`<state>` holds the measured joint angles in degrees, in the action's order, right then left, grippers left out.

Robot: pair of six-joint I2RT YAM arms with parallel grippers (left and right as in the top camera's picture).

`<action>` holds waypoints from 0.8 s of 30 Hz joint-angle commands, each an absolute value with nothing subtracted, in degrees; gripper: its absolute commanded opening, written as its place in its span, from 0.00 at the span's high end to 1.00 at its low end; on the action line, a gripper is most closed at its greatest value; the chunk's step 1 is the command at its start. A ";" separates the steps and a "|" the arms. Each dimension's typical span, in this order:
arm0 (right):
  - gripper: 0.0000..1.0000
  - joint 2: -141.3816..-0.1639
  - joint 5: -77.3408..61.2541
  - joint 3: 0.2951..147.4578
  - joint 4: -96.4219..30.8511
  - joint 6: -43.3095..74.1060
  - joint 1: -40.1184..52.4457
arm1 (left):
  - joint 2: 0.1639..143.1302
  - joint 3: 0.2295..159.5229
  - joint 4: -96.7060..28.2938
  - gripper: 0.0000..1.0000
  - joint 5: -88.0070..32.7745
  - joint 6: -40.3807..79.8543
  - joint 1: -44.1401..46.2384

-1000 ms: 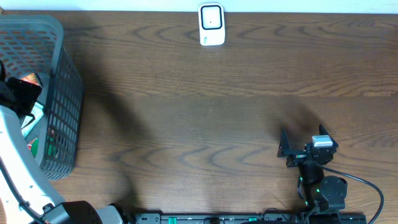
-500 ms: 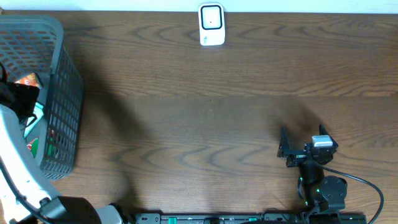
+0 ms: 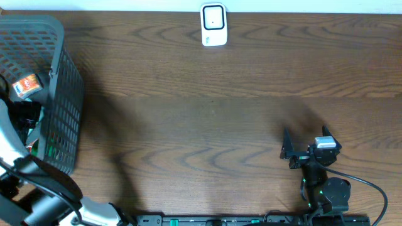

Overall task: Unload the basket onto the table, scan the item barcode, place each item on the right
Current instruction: 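Grasp the green-capped bottle in the basket with the left gripper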

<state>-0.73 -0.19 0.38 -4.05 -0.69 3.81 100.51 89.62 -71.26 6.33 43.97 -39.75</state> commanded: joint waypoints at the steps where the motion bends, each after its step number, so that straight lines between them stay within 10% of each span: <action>1: 0.01 -0.64 0.10 0.32 -4.27 -0.91 3.40 | 102.26 89.08 -71.90 0.02 5.56 44.58 -39.94; 24: 0.01 -0.64 0.10 0.32 -4.27 -0.91 3.40 | 103.13 80.55 -68.53 0.02 5.19 43.13 -42.89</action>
